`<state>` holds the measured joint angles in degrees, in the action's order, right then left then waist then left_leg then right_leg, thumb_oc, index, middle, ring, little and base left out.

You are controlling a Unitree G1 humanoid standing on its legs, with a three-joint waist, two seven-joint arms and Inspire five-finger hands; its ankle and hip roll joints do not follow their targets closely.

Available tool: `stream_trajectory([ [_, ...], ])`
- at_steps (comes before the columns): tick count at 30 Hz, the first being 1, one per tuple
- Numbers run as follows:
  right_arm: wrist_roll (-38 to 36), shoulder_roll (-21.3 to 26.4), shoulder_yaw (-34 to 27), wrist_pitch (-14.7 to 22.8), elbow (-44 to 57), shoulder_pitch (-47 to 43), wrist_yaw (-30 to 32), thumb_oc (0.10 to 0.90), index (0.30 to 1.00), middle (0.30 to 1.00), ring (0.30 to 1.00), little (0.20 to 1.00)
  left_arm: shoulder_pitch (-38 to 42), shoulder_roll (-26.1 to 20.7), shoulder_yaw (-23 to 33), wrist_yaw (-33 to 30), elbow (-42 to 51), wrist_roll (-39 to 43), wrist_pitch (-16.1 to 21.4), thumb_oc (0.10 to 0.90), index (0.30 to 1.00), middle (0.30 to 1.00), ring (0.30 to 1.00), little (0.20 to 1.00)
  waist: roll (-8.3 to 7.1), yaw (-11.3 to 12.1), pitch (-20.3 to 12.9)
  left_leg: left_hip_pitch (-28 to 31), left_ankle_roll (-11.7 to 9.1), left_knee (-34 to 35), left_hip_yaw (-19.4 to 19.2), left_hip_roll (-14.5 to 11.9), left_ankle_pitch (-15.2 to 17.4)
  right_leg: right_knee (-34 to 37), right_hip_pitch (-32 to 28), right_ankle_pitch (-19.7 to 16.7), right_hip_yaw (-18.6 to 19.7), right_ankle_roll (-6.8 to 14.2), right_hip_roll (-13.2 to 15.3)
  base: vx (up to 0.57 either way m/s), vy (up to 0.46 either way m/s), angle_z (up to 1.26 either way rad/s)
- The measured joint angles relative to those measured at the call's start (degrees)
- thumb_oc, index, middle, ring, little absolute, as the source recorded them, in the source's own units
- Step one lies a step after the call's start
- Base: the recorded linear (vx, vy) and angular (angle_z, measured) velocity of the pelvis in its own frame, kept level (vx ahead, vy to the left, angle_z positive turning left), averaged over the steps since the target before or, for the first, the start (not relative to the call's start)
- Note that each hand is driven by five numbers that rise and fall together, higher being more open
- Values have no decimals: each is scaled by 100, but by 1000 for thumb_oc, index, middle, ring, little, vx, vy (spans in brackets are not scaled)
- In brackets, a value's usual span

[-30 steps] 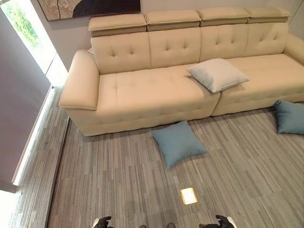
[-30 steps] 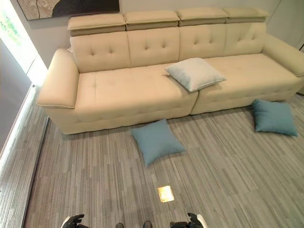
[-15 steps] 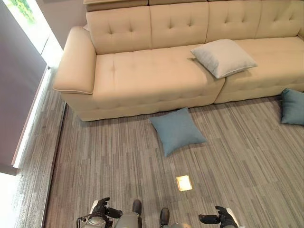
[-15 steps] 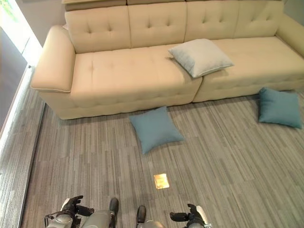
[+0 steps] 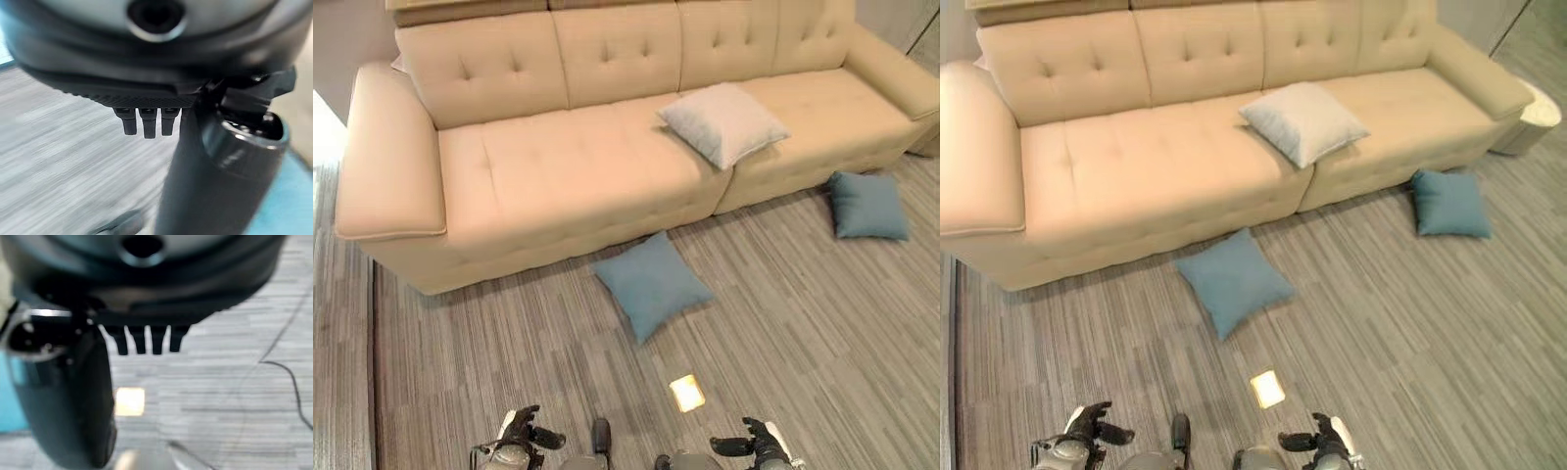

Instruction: Pick up all the scattered cushions and arrange them neatly on the sofa.

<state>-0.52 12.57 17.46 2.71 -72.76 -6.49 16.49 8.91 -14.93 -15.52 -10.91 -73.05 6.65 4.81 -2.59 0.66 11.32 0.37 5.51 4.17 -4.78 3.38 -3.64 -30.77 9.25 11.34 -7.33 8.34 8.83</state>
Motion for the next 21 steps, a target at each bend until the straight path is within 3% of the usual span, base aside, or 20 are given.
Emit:
stream_trajectory([
  [1, 20, 18, 5, 2, 6, -61, 0, 800, 900, 900, 900, 900, 26, -5, 2, 2, -24, 0, -14, 800, 900, 900, 900, 900, 12, 1, 6, 125, 5, 35, -80, 29, 48, 214, 55, -18, -255, 7, 223, 169, -56, -25],
  [4, 41, 9, 8, 9, 145, -71, -9, 800, 900, 900, 900, 900, -41, -29, 3, 2, -67, -3, -17, 800, 900, 900, 900, 900, 12, 12, -3, 280, -80, 36, -189, 44, 164, 1107, 84, -117, -557, -60, 423, 168, -83, -20],
  [8, 118, 29, -10, -24, 166, -142, -13, 800, 900, 900, 900, 900, -227, -35, 3, 14, -164, -9, -60, 800, 900, 900, 900, 900, -25, -81, -10, 492, -226, 11, -285, 9, 409, 2130, 381, -899, -638, 99, 447, 216, -171, -18],
  [10, 139, 22, -67, -39, 148, -52, -12, 800, 900, 900, 900, 900, -385, -13, 61, 11, -238, -81, -68, 800, 900, 900, 900, 900, -81, -140, -28, 722, -394, 19, -319, -41, 589, 2477, 370, -1326, -644, -52, 446, 282, -303, -7],
  [11, 150, 49, -57, -25, 134, -9, -14, 800, 900, 900, 900, 900, -512, 84, 88, 14, -246, -125, -72, 800, 900, 900, 900, 900, 12, -156, -87, 834, -526, -41, -265, -215, 736, 2454, 252, -1528, -685, -371, 293, 220, -259, 1],
  [12, 148, 75, -74, -17, 92, -25, -11, 800, 900, 900, 900, 900, -535, 181, 108, 7, -278, -124, -73, 800, 900, 900, 900, 900, 178, -174, -131, 828, -612, -123, -224, -409, 792, 2421, 194, -1447, -757, -355, 130, 343, -466, 17],
  [14, 162, 118, -116, -29, 53, 39, -24, 800, 900, 900, 900, 900, -552, 320, 113, 13, -271, -117, -51, 800, 900, 900, 900, 900, 262, -130, -169, 721, -703, -517, -17, -719, 863, 2560, -25, -1198, -839, -597, -172, 149, -288, 29],
  [15, 167, 130, -121, -44, 75, 51, -31, 800, 900, 900, 900, 900, -520, 321, 107, 5, -255, -120, -46, 800, 900, 900, 900, 900, 189, -121, -169, 589, -703, -807, 66, -746, 860, 2709, -135, -1208, -878, -671, -203, 64, -275, 22],
  [16, 169, 181, -108, -45, 117, 46, -28, 800, 900, 900, 900, 900, -519, 285, 145, 35, -231, -113, -10, 800, 900, 900, 900, 900, 125, -87, -169, 462, -718, -1234, 113, -783, 858, 2965, -376, -1367, -896, -891, -325, 47, -263, 7],
  [18, 165, 281, -102, -19, 151, 14, 0, 800, 900, 900, 900, 900, -479, 355, 247, 2, -273, -109, 4, 800, 900, 900, 900, 900, 118, -65, -187, 157, -909, -1796, 295, -913, 762, 3047, -483, -1271, -906, -975, -474, 30, -210, 10],
  [19, 159, 305, -88, 21, 170, 7, 15, 800, 900, 900, 900, 900, -307, 252, 256, 0, -250, -101, 14, 800, 900, 900, 900, 900, -18, -75, -134, -330, -1052, -2704, 365, -925, 734, 3235, -608, -1241, -972, -1068, -462, 50, -186, 18],
  [21, 146, 326, -39, 15, 154, -30, 15, 800, 900, 900, 900, 900, -195, 215, 277, 7, -206, -102, 21, 800, 900, 900, 900, 900, -89, 31, -82, -599, -1286, -3213, 459, -987, 532, 3336, -742, -1171, -945, -1333, -579, 85, -179, 8],
])
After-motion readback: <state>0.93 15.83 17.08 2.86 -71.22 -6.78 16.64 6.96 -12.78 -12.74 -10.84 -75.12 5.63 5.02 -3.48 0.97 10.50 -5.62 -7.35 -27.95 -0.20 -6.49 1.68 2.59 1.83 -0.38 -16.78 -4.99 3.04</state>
